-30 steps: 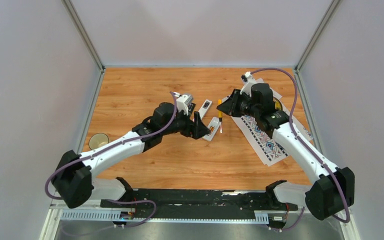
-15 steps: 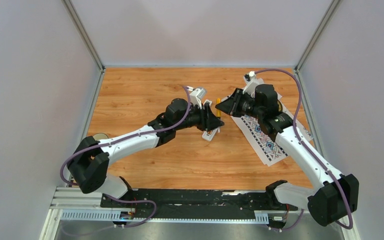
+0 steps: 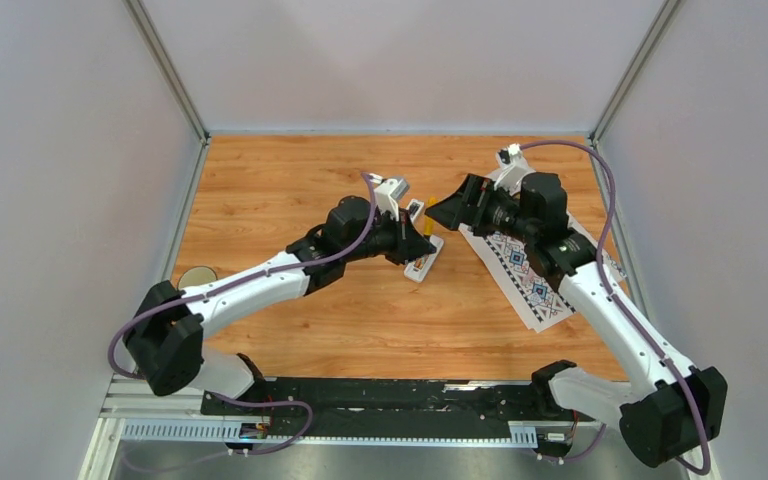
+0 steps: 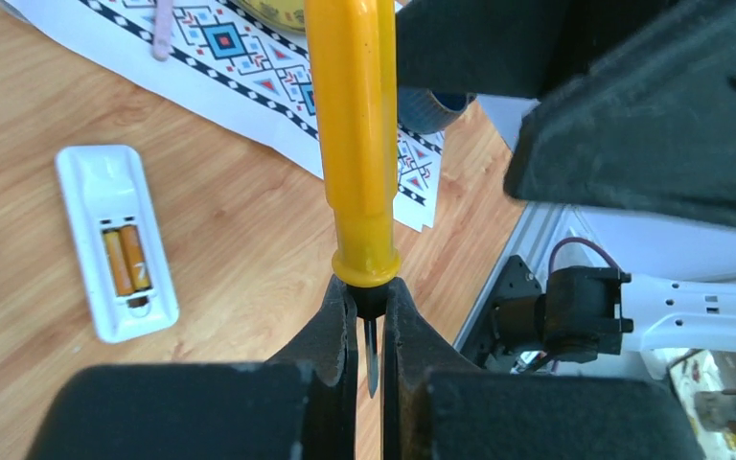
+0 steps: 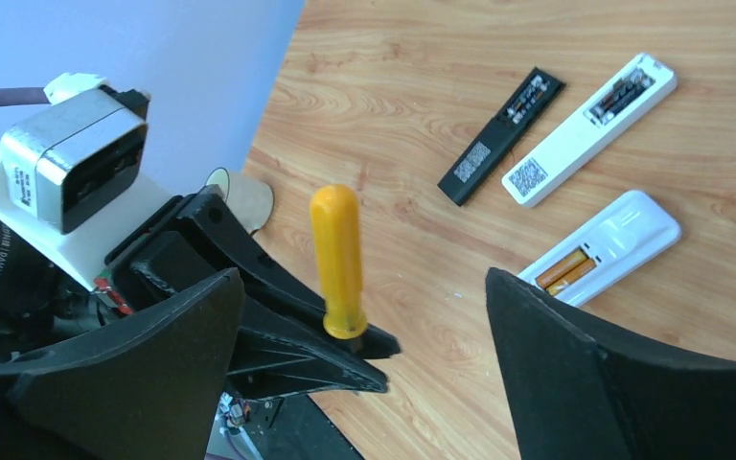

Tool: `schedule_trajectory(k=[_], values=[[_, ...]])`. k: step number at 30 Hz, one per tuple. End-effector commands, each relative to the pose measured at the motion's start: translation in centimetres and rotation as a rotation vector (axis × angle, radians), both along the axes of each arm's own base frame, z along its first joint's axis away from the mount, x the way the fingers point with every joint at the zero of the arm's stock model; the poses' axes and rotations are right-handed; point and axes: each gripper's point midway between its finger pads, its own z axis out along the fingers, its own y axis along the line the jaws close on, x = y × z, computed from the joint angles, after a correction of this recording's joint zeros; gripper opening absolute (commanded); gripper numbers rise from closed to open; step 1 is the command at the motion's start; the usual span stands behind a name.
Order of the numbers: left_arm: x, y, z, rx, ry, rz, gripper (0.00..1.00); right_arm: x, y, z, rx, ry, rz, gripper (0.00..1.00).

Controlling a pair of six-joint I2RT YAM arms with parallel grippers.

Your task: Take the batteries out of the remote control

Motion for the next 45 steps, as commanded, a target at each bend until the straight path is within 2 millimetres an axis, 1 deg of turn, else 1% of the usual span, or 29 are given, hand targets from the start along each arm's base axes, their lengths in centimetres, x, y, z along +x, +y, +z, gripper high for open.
schedule_trajectory(k=[1,3,4,6,8,9,10,11,12,13,15,16,17,21,23,25,26,28,29,30,31,35,36,40,41,42,43,44,45], values=[[-0.9,2.5,3.6,0.040,-0.138,0.005,0.00,-0.8,-0.6,4.2,0.040,-0.127,0.034,1.00],[-1.4,3.3,3.9,0.055,-0.167,0.001,0.00,-1.2,-0.8,5.3,0.041,-0.187,0.056,1.00],[-1.9,3.9,4.5,0.040,-0.184,0.001,0.00,-1.6,-0.7,5.6,0.047,-0.199,0.076,1.00],[-2.8,4.1,5.7,-0.004,-0.223,-0.031,0.00,-2.2,-0.5,6.8,0.071,-0.238,0.103,1.00],[-3.8,4.5,6.8,-0.048,-0.264,-0.058,0.00,-3.9,0.4,7.6,0.112,-0.271,0.209,1.00],[-4.6,4.4,7.0,-0.060,-0.269,-0.098,0.00,-4.5,0.9,9.3,0.164,-0.338,0.255,1.00],[-5.1,4.5,7.5,-0.069,-0.284,-0.117,0.00,-6.1,1.5,10.0,0.198,-0.356,0.349,1.00],[-5.4,4.6,7.5,-0.064,-0.298,-0.139,0.00,-6.7,1.7,10.2,0.227,-0.359,0.380,1.00],[-6.1,4.5,7.6,-0.066,-0.302,-0.176,0.00,-7.3,1.8,11.7,0.262,-0.429,0.411,1.00],[-6.4,4.5,8.1,-0.071,-0.313,-0.196,0.00,-8.4,2.1,12.2,0.304,-0.403,0.466,1.00],[-7.7,4.4,8.4,-0.084,-0.335,-0.269,0.00,-9.6,2.2,13.3,0.333,-0.459,0.526,0.98],[-8.1,4.5,8.5,-0.099,-0.349,-0.289,0.00,-10.5,2.2,13.4,0.341,-0.456,0.573,0.97],[-8.4,4.5,9.2,-0.127,-0.380,-0.306,0.00,-10.8,2.3,13.6,0.339,-0.468,0.593,0.92],[-10.2,4.6,10.8,-0.174,-0.420,-0.387,0.00,-12.7,2.6,13.8,0.317,-0.498,0.681,0.89],[-11.1,4.6,11.2,-0.187,-0.427,-0.435,0.00,-13.5,3.2,13.5,0.307,-0.503,0.713,0.81],[-11.7,4.6,11.5,-0.183,-0.459,-0.458,0.00,-13.6,3.6,13.3,0.299,-0.508,0.703,0.75],[-11.8,4.6,11.5,-0.176,-0.467,-0.457,0.00,-13.7,4.1,12.9,0.288,-0.500,0.713,0.67],[-11.8,4.7,11.4,-0.161,-0.461,-0.449,0.00,-13.3,4.4,12.8,0.283,-0.482,0.691,0.59],[-12.0,4.7,11.5,-0.160,-0.459,-0.454,0.00,-13.4,4.5,12.8,0.288,-0.474,0.697,0.50],[-12.0,4.8,11.5,-0.157,-0.460,-0.453,0.00,-13.3,4.6,12.9,0.290,-0.474,0.691,0.44],[-12.1,4.8,11.4,-0.155,-0.462,-0.452,0.00,-13.3,4.6,12.9,0.289,-0.474,0.688,0.33],[-11.8,5.3,11.3,-0.141,-0.477,-0.417,0.00,-13.1,4.8,12.6,0.290,-0.456,0.680,0.26],[-11.9,5.4,11.4,-0.142,-0.479,-0.415,0.00,-13.0,4.8,12.5,0.294,-0.442,0.675,0.22],[-12.1,5.6,11.5,-0.148,-0.486,-0.420,0.00,-12.8,4.8,12.6,0.301,-0.438,0.659,0.00],[-11.9,5.6,11.5,-0.144,-0.487,-0.410,0.01,-12.7,4.9,12.3,0.296,-0.433,0.659,0.00],[-11.9,5.8,11.6,-0.142,-0.489,-0.403,0.08,-12.7,4.9,12.3,0.294,-0.434,0.659,0.00],[-11.9,5.8,11.8,-0.143,-0.490,-0.399,0.29,-12.5,4.9,12.1,0.283,-0.440,0.658,0.00],[-12.0,5.9,12.0,-0.146,-0.494,-0.400,0.41,-12.4,4.9,11.7,0.274,-0.425,0.660,0.00],[-12.1,5.9,12.4,-0.155,-0.502,-0.401,0.49,-12.4,5.0,11.5,0.266,-0.422,0.668,0.00]])
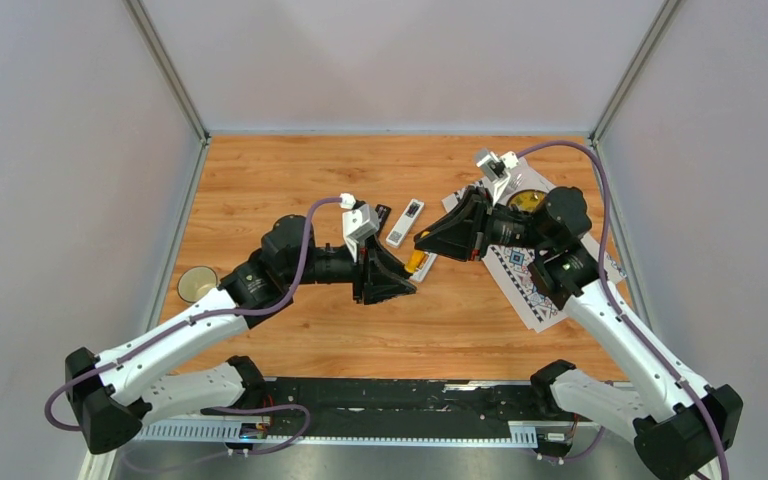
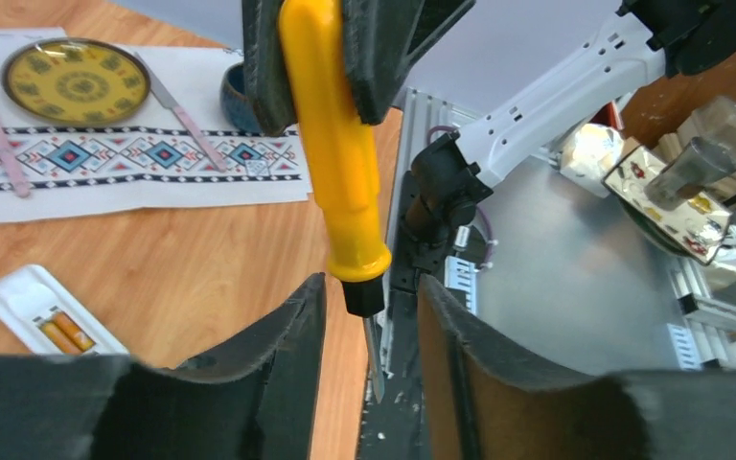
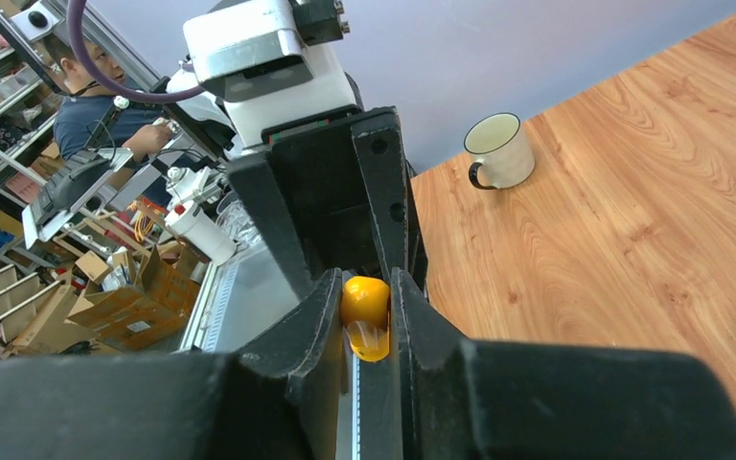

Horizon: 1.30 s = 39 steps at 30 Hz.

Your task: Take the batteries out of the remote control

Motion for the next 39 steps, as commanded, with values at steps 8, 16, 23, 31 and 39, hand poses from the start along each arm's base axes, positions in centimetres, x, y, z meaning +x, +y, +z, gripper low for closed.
schedule_trajectory(k=[8,16,23,31,39], values=[[1.0,0.4,4.1,-0.081,-0.114,0.059,0.80,0.1,0.2,-0.5,-0.053,-0.029,0.024,0.00],[2.3,-1.5,3.3,-0.054,-0.081,0.051,0.23,-0.5,0.1,0.7,-0.010,-0.034,0.020,0.00],[2.2,-1.3,3.1,-0.056,-0.081,0.054,0.00,1.0,-0.3,0.6,-0.045,-0.018,-0.093,0.29],[1.6,-0.5,3.3,-0.057,-0.088,0.056,0.00,1.9,-1.0,0.1,-0.061,0.000,-0.195,1.00],[1.3,-0.2,3.5,-0.069,-0.098,0.054,0.00,0.7,-0.7,-0.5,-0.016,-0.011,-0.118,0.83]])
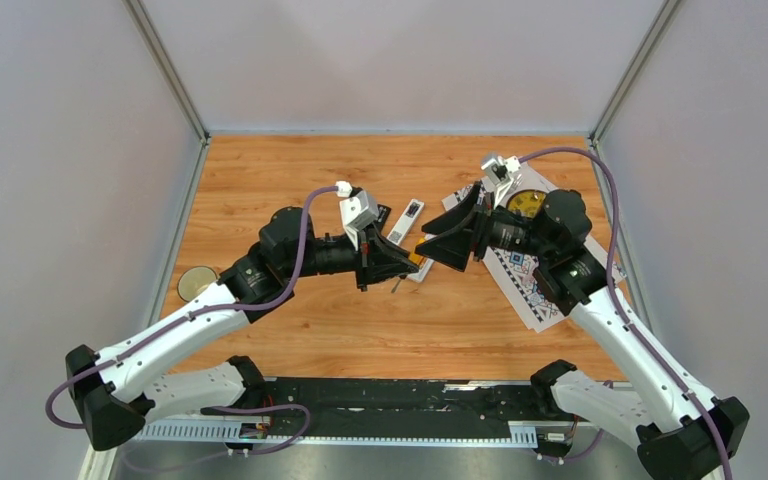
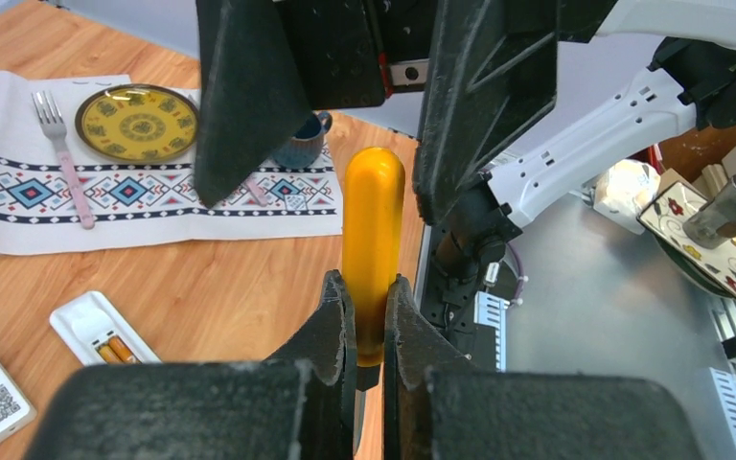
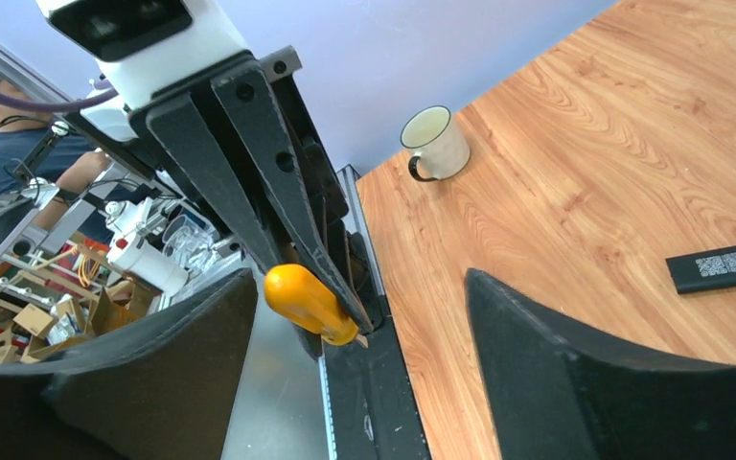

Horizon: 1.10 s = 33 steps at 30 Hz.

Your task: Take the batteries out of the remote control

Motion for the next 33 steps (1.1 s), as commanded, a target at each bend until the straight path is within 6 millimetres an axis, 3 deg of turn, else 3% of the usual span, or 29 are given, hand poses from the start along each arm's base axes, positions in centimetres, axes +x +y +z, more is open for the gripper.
schedule_trajectory(k=[1,4,6,13,20,23,26,28,29,32,33], values=[[-0.8,0.2,1.1,-0.034,-0.049,-0.033,0.00,-1.1,0.0,1.2,0.053,-0.041,0.043,0.77],[-0.6,0.1,1.0,-0.035,-0.046,-0.027,0.00,-1.2,0.0,0.6,0.053,-0.035,0.045,0.61],[-0.6,0.0,1.0,-0.038,-0.049,-0.033,0.00,-1.1,0.0,0.5,0.055,-0.029,0.039,0.46],[-0.6,-0.2,0.8,-0.035,-0.033,-0.034,0.00,-2.0,0.5,0.2,0.058,-0.024,0.099,0.22],[-0.4,-0.2,0.4,-0.029,-0.028,-0.023,0.00,-2.8,0.7,-1.0,0.020,-0.044,0.129,0.33],[-0.3,-0.3,0.4,-0.029,-0.022,-0.023,0.00,-3.0,0.7,-1.0,0.017,-0.046,0.132,0.30],[-0.3,-0.3,0.1,-0.025,-0.019,-0.023,0.00,-2.2,0.7,-1.5,0.000,-0.041,0.084,0.09],[-0.3,-0.4,0.0,-0.022,-0.015,-0.025,0.00,-2.0,0.6,-1.6,-0.006,-0.035,0.072,0.08],[-0.3,-0.4,-0.1,-0.018,-0.012,-0.026,0.00,-2.0,0.7,-1.3,-0.002,-0.038,0.072,0.09],[-0.3,-0.4,-0.2,-0.017,-0.012,-0.029,0.00,-1.8,0.6,-0.8,0.011,-0.042,0.055,0.39],[-0.3,-0.4,-0.3,-0.016,-0.013,-0.028,0.00,-1.7,0.6,-0.6,0.018,-0.047,0.050,0.40]])
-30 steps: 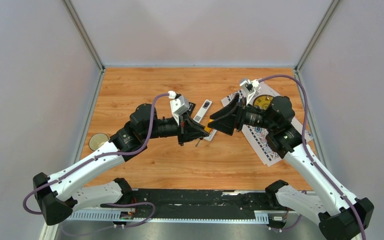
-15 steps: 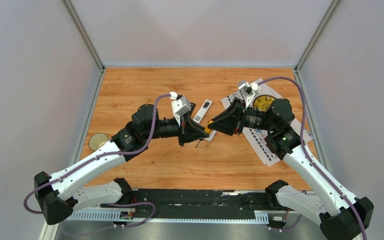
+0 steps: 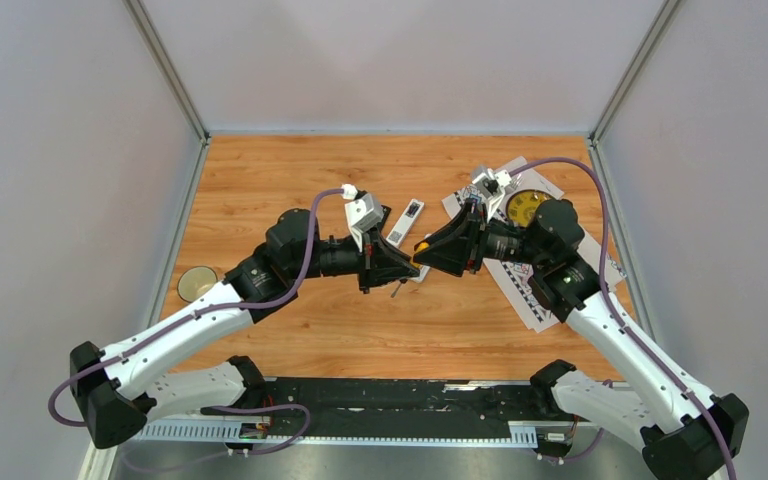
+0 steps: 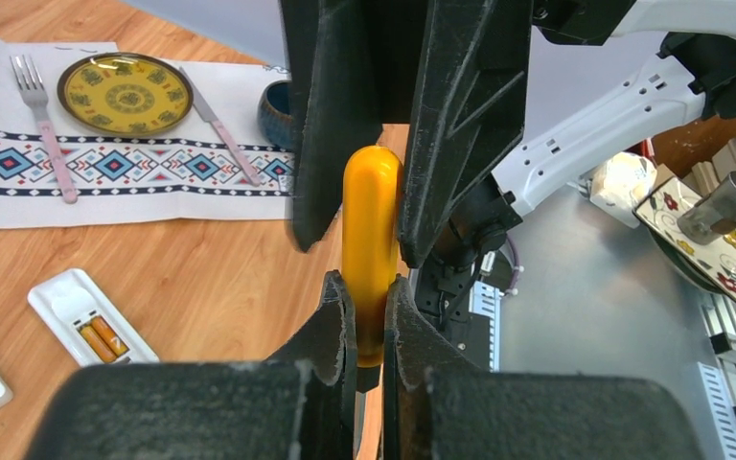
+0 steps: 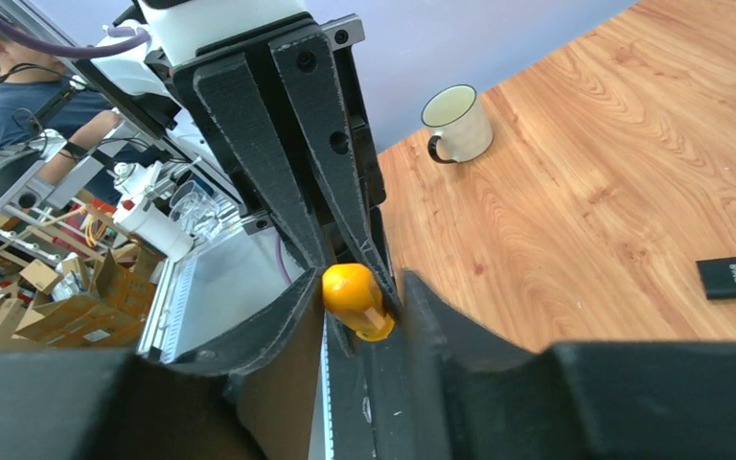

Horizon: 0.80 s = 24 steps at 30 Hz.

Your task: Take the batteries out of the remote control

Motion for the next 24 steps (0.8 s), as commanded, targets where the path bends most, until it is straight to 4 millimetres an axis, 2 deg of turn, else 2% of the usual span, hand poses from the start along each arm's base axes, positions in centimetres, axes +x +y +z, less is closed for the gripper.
schedule_trajectory(k=[1,4,5,6,10,12,13,14,15,17,20,22,24], values=[[-0.4,-0.2,1.0,-0.037,-0.056,-0.029,0.00,0.2,-0.1,1.3,0.026,-0.011,-0.035,0.40],[-0.4,-0.2,1.0,-0.039,-0.054,-0.032,0.00,0.1,0.1,1.5,0.031,-0.009,-0.013,0.19],[-0.4,-0.2,0.9,-0.039,-0.054,-0.032,0.00,-0.1,0.1,1.4,0.027,-0.012,0.003,0.06],[-0.4,-0.2,0.8,-0.038,-0.053,-0.032,0.00,0.0,0.2,1.1,0.022,-0.007,0.002,0.01],[-0.1,-0.1,0.7,-0.035,-0.058,-0.009,0.00,0.3,0.2,0.2,-0.007,0.004,-0.013,0.00],[0.0,0.0,0.5,-0.031,-0.058,-0.003,0.21,0.7,0.1,-0.4,-0.024,0.006,-0.040,0.00],[0.0,0.1,0.4,-0.029,-0.060,0.001,0.57,1.0,0.0,-0.6,-0.033,0.009,-0.055,0.00],[0.0,0.1,0.3,-0.027,-0.058,0.006,0.71,1.4,-0.1,-0.9,-0.042,0.009,-0.080,0.00],[0.2,0.2,0.0,-0.025,-0.053,0.021,0.78,1.6,-0.2,-1.4,-0.058,0.006,-0.097,0.00],[0.4,0.4,-0.1,-0.025,-0.048,0.040,0.83,2.9,-0.6,-2.3,-0.088,0.028,-0.176,0.00],[0.7,1.0,-1.1,-0.011,-0.040,0.078,0.85,4.3,-1.2,-4.2,-0.148,0.053,-0.264,0.00],[1.2,1.7,-2.3,0.011,-0.033,0.129,0.86,5.0,-1.6,-5.3,-0.182,0.061,-0.304,0.00],[2.0,2.5,-3.6,0.033,-0.025,0.203,0.86,6.5,-2.4,-6.7,-0.225,0.098,-0.392,0.00]])
